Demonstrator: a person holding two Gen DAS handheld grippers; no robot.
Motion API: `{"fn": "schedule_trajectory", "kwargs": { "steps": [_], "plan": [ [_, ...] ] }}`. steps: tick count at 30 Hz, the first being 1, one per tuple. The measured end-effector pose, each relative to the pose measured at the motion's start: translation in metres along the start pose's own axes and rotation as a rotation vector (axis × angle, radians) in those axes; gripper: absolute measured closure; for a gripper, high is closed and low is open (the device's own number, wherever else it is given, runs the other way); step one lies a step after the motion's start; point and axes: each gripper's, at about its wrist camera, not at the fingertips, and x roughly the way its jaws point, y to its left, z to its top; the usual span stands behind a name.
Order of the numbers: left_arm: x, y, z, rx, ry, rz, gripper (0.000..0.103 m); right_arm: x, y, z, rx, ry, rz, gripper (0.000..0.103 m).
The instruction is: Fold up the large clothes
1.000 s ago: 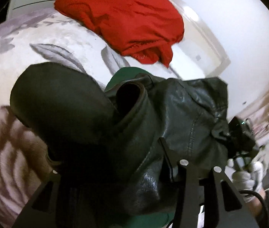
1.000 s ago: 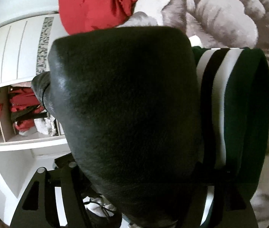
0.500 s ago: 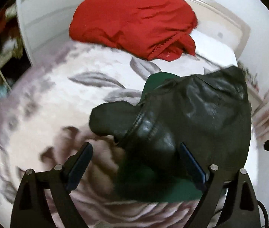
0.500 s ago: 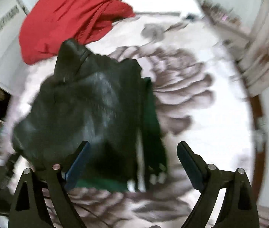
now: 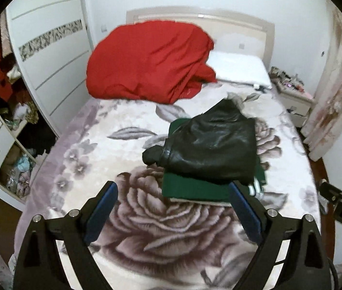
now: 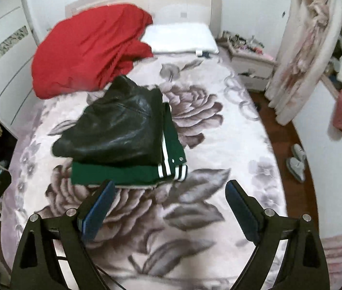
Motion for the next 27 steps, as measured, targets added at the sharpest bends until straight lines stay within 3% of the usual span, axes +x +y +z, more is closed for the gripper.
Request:
{"fn": "schedule_trajectory", "kwargs": {
  "steps": [6, 11, 18, 27],
  "plan": [
    [-0.103, -0.005, -0.013, -0.006, -0.036, -0.013, 0.01, -0.139, -0.012, -0.037, -0.024, -0.099, -0.027, 0.009],
    [-0.177, -0.012, -0.025, 0.002, -0.083, -0.013, 0.01, -0.232, -0.026, -0.061, -0.036, -0.178, -0.044, 0.009],
    [-0.235, -0.013, -0.036, -0.002, -0.113, -0.024, 0.01, -0.323, -0.039, -0.082, -0.065, -0.255, -0.05, 0.007],
    [-0.279, -0.011, -0.045, 0.0, -0.122, -0.007, 0.01, -0.398, -0.054, -0.102, -0.058, -0.309, -0.027, 0.007]
  ]
}}
